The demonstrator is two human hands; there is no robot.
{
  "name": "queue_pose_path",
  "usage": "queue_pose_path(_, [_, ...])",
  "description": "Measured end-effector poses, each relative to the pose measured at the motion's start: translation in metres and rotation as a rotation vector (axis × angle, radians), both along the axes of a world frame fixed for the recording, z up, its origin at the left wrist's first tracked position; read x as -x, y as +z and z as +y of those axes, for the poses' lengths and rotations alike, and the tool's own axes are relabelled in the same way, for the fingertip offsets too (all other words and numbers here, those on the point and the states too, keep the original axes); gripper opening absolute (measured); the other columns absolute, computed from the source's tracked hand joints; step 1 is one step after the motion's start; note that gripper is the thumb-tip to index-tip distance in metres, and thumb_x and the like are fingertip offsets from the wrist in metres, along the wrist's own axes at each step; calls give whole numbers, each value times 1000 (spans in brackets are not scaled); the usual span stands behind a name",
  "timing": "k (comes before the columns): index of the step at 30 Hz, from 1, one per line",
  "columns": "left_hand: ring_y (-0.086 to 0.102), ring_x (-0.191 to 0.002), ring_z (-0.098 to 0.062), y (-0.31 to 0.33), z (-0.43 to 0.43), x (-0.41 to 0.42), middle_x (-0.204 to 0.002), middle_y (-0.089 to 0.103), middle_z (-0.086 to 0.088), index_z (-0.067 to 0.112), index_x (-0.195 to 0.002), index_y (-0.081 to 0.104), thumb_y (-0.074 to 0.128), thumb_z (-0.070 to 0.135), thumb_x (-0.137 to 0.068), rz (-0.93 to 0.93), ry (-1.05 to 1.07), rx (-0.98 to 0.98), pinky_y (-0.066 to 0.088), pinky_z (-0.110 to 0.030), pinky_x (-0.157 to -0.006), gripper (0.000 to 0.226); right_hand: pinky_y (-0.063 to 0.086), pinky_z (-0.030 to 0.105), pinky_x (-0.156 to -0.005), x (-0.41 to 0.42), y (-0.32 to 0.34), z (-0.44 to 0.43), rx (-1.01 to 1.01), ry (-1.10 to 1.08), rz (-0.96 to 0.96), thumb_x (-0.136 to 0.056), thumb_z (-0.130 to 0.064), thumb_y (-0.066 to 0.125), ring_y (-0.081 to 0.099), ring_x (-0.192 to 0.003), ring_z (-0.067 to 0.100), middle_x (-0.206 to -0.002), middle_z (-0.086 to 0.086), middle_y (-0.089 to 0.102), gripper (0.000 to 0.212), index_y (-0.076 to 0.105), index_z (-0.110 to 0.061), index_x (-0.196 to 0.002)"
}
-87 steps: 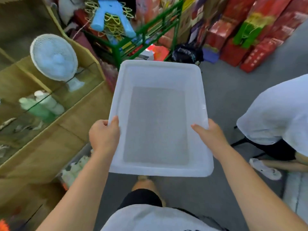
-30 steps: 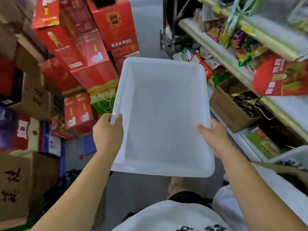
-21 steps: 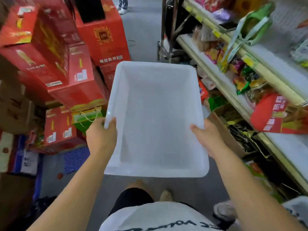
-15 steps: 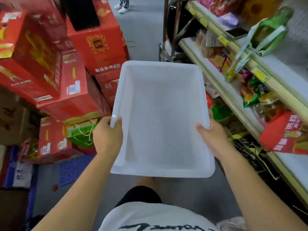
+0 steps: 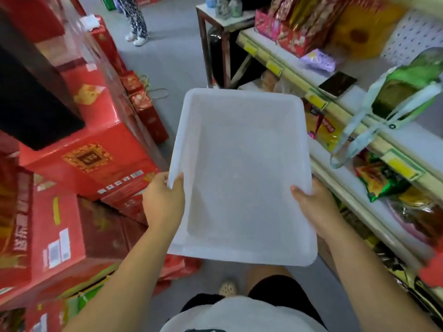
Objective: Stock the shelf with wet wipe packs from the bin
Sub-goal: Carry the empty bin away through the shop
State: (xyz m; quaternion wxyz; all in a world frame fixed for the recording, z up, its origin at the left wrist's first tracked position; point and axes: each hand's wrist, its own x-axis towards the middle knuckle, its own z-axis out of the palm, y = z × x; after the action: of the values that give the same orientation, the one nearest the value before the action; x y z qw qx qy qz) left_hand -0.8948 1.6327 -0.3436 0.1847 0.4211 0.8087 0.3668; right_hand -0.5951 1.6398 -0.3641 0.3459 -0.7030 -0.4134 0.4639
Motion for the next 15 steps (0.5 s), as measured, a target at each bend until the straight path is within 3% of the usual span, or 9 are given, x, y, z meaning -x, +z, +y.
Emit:
queue_pose_path(3, [59,-81,-22,-10,62,4,-84,66,3,18,-94,67,60,39,-94,-21,49,30,39,-32,-70,21,50,32,-84,4,-6,68,2,41,-22,-98,-21,59,66,-98,18,-102,-11,68,26,62,-27,-123])
queue_pose_path(10, [60,-78,-24,-9,194,14,-85,67,0,15,-97,67,60,40,-94,-31,265,54,40,-32,-69,26,41,25,-84,28,-9,259,0,240,-68,-98,-15,58,62,-103,20,-110,0,65,33,59,-15,-132])
queue_pose_path(15, [62,-74,-22,-4,266,34,-81,68,0,14,-94,68,58,42,-95,-41,447,25,37,-30,-62,30,52,35,-92,61,5,389,19,485,-77,-97,-29,61,65,-107,19,-119,-5,67,40,55,-27,-136])
